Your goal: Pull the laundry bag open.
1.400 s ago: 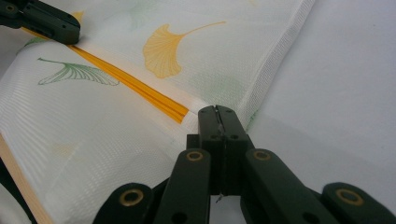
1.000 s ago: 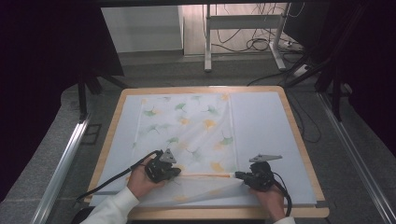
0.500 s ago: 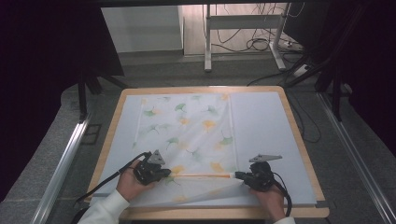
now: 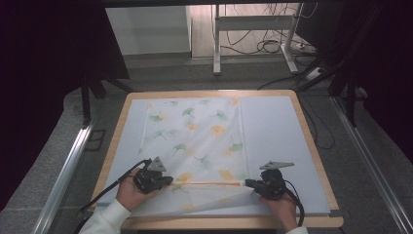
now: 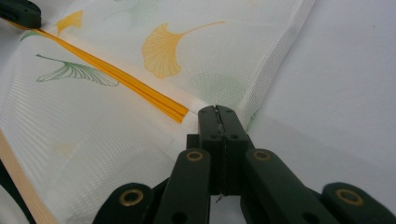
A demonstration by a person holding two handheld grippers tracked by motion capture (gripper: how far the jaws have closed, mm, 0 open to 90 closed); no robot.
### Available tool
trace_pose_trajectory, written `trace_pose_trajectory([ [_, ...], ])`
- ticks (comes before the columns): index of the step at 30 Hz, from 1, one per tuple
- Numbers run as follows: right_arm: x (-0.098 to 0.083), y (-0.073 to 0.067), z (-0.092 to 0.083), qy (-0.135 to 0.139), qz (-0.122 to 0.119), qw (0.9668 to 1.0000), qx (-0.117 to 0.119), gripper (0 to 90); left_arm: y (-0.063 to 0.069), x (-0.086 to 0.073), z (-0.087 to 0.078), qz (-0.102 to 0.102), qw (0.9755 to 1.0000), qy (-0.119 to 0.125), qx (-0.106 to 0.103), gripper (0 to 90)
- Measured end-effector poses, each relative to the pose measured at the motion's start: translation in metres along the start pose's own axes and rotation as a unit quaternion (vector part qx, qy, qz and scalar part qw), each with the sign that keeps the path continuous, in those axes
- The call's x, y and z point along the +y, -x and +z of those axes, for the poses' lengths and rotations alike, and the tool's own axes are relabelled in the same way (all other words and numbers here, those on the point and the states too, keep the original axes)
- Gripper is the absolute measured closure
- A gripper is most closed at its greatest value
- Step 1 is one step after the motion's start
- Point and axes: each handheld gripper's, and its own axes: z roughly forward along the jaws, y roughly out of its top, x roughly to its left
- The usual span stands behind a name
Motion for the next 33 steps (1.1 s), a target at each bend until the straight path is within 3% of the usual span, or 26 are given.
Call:
trace_pose_trajectory([
  [18,0.0,0.001,0.0,0.002,0.001,1.0,0.002,89.9,-0.007,-0.017,-0.013,-0.023,0.9997,0.006,0.011,90.0],
  [26,0.0,0.0,0.0,0.002,0.001,1.0,0.001,89.9,-0.009,-0.021,-0.015,-0.021,0.9995,-0.002,0.024,90.0],
  [33,0.0,0.0,0.0,0.002,0.001,1.0,0.002,89.9,-0.013,-0.027,-0.019,-0.029,0.9993,-0.002,0.024,90.0],
])
